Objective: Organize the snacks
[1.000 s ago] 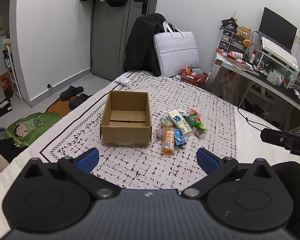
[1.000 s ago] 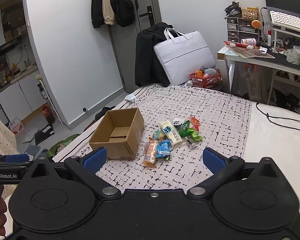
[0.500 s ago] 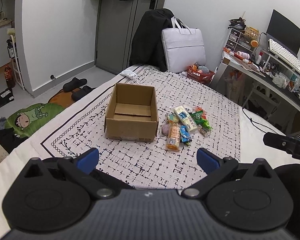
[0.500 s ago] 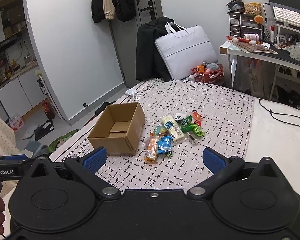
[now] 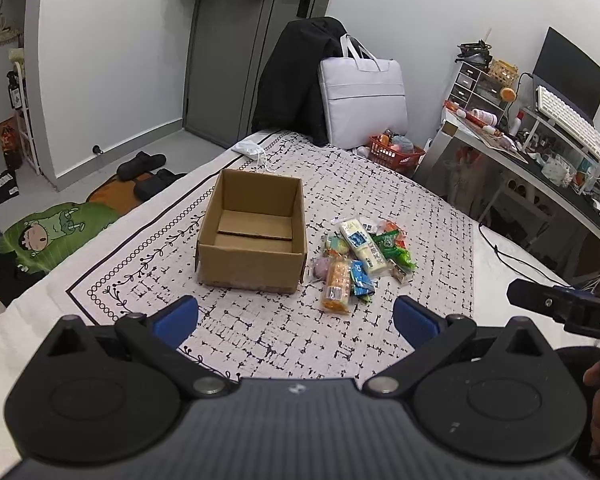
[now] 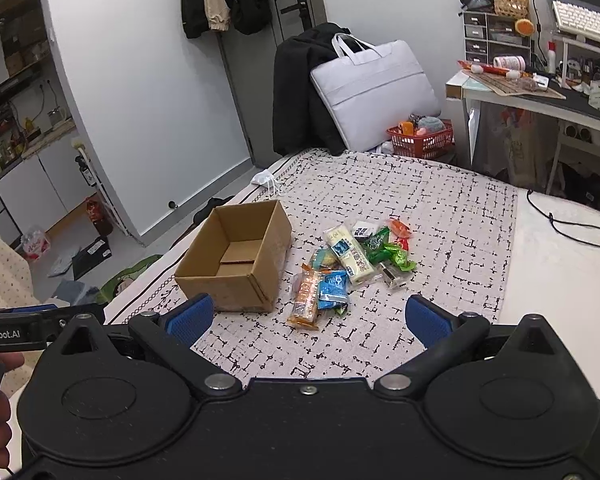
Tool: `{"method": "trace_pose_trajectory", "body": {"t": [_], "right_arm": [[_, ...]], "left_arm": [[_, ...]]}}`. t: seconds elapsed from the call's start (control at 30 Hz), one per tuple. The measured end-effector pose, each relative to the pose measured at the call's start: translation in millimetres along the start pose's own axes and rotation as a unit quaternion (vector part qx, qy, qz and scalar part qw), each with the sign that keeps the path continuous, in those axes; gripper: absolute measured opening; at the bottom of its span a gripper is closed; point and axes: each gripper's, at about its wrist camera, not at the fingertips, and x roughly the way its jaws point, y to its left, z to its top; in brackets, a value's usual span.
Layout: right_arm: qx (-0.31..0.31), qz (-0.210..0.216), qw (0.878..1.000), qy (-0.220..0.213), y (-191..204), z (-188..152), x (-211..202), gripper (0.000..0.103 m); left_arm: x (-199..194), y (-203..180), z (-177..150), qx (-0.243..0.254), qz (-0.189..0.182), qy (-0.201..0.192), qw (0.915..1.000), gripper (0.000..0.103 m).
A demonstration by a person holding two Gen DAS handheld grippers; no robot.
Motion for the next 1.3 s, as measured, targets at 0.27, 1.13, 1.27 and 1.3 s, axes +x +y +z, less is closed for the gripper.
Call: {"method": "trace_pose_trajectory", "body": {"t": [0.27,1.13,1.27,1.3], "right_arm": [[0.006,0.010,1.000,0.005,-14,7,16,0.103],[0.053,0.031,0.996,0.066,-89,25,112,0.091],[0.062,0.038,0.994,0.082,-98,25,131,0.089],[0.064,0.038,0.993,0.087,-100,25,136,0.089]], "left_arm": [[17,-2,10,-0.008,0.005,0.002,1.0000,0.103],[117,-41,21,-0.011,-0.002,0.041,0.9991,0.093],[136,-46,19,-0.009,0.003,0.054,0.9985,0.089],[142,-47,17,-0.007,0.006,0.059,0.9982,0.088]]}}
